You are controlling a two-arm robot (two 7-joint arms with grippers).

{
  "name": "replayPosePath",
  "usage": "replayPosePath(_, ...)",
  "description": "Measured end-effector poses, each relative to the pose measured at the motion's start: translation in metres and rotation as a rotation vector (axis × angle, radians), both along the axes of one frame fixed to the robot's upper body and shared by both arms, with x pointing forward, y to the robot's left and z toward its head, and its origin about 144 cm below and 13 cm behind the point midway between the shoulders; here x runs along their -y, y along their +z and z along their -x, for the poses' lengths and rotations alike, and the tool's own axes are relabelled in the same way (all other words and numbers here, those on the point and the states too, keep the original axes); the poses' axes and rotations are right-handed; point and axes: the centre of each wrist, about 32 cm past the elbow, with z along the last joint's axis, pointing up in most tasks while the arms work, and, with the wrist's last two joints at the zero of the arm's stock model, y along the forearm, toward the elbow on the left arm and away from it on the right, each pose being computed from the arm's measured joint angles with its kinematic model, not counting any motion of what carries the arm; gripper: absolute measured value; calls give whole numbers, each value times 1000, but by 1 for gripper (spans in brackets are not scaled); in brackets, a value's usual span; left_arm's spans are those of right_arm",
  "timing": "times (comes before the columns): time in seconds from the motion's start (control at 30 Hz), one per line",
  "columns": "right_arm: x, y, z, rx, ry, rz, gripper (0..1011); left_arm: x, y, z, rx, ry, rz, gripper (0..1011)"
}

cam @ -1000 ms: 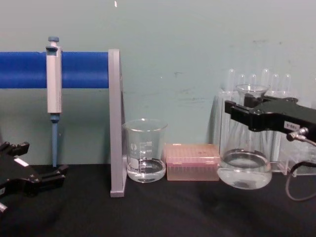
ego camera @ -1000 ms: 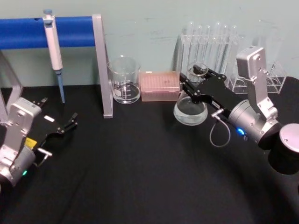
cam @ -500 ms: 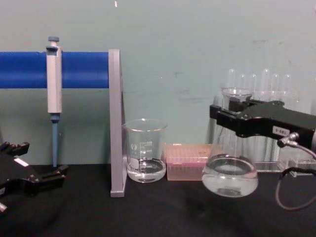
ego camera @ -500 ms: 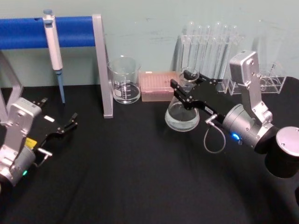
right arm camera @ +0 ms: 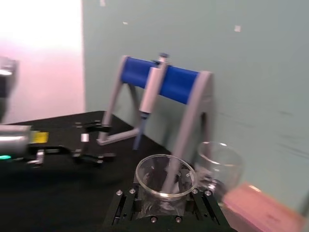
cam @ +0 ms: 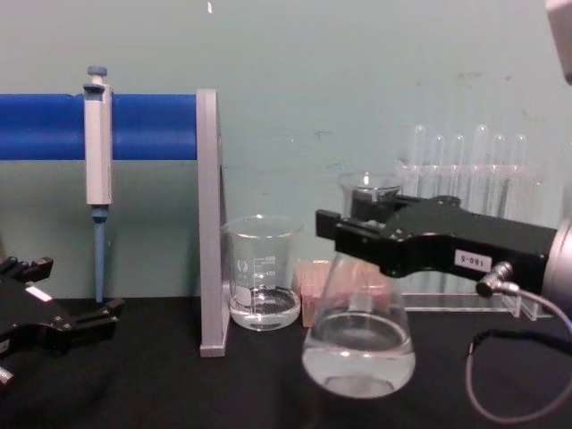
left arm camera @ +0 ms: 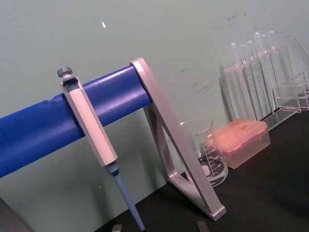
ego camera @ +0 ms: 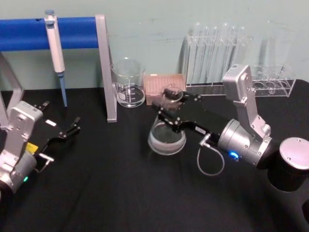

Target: Grasp the erlenmeyer flask with one hand, shake it three times, then place it back.

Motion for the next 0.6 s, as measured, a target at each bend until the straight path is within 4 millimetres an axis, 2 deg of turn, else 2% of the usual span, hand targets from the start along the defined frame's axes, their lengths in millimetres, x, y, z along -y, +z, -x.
replayPosePath(0.6,-5,1,5,1,265,26,457,0,0,0,0,0,0,1001)
